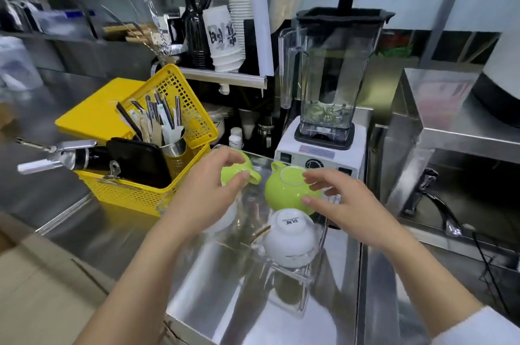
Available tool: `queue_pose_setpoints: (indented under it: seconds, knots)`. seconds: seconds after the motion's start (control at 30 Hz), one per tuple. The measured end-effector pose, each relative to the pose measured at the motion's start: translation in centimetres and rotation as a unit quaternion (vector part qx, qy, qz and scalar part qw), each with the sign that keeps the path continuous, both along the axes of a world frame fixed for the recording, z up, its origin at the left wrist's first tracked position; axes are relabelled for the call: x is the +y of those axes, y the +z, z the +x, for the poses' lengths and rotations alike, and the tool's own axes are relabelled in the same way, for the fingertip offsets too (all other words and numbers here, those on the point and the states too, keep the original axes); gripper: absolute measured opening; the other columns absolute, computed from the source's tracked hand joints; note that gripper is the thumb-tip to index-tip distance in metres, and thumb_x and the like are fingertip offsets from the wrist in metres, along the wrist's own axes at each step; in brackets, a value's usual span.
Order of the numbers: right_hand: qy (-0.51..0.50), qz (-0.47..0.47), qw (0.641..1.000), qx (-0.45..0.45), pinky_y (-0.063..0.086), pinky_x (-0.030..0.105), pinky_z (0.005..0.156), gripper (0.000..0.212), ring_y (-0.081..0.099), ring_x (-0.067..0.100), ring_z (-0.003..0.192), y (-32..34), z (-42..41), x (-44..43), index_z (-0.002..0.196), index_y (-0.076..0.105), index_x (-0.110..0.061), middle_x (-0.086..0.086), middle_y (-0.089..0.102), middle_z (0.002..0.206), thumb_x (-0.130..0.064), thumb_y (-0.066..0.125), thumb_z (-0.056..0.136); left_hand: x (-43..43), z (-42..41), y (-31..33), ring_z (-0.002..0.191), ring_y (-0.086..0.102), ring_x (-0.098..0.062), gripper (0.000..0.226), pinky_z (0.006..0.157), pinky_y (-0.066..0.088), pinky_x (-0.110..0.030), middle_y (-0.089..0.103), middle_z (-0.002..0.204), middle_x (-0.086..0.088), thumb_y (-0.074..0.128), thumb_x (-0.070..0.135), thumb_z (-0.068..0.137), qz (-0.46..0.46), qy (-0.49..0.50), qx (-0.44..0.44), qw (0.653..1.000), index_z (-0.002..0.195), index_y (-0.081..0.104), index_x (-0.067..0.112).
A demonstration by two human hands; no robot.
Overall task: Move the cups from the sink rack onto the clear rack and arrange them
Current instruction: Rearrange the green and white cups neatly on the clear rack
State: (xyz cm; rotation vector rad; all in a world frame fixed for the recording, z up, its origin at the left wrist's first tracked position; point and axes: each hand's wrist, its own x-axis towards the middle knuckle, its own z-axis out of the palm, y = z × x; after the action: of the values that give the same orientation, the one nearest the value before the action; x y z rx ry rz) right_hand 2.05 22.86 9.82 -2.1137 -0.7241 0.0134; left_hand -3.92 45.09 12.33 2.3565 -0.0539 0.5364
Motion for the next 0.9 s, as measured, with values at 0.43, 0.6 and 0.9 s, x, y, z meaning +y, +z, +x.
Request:
queue_pose_setpoints:
  seconds: [0.43, 0.6, 0.9]
  knots:
    - [-0.051, -0.186, 0.979, -0.066, 0.05, 0.039, 0.082, 0.018, 0.061, 0.02, 0.092, 1.8, 3.8, 8.1, 0.1, 0.066, -0.018, 0.002, 0.069, 0.101, -0.026, 0.06, 0.085, 7.9, 6.8, 0.3, 0.098, 0.046, -0.005, 0.024, 0.077, 0.032, -0.021, 0.057, 0.116, 0.006, 0.054, 0.027, 0.09, 0.052, -0.045, 0.06, 0.996, 0.113, 0.056, 0.021]
    - [-0.078, -0.283, 0.952, -0.091, 0.042, 0.034, 0.069, 0.016, 0.058, 0.026, 0.091, 1.0, 4.9, 11.0, 0.091, 0.066, -0.015, 0.005, 0.065, 0.093, -0.027, 0.057, 0.086, 11.0, 10.1, -1.7, 0.124, 0.042, -0.013, 0.046, 0.097, 0.033, -0.027, 0.046, 0.138, 0.003, 0.06, 0.032, 0.085, 0.081, -0.103, 0.131, 0.983, 0.129, 0.046, 0.026]
    - [-0.106, -0.392, 0.91, -0.076, 0.047, 0.041, 0.085, 0.023, 0.055, 0.029, 0.106, 0.1, 5.9, 13.8, 0.099, 0.067, -0.015, 0.008, 0.063, 0.113, -0.03, 0.056, 0.086, 11.9, 12.7, -4.2, 0.133, 0.027, -0.021, 0.079, 0.106, 0.027, -0.038, 0.033, 0.145, 0.001, 0.069, 0.051, 0.071, 0.145, -0.203, 0.19, 0.95, 0.137, 0.031, 0.029]
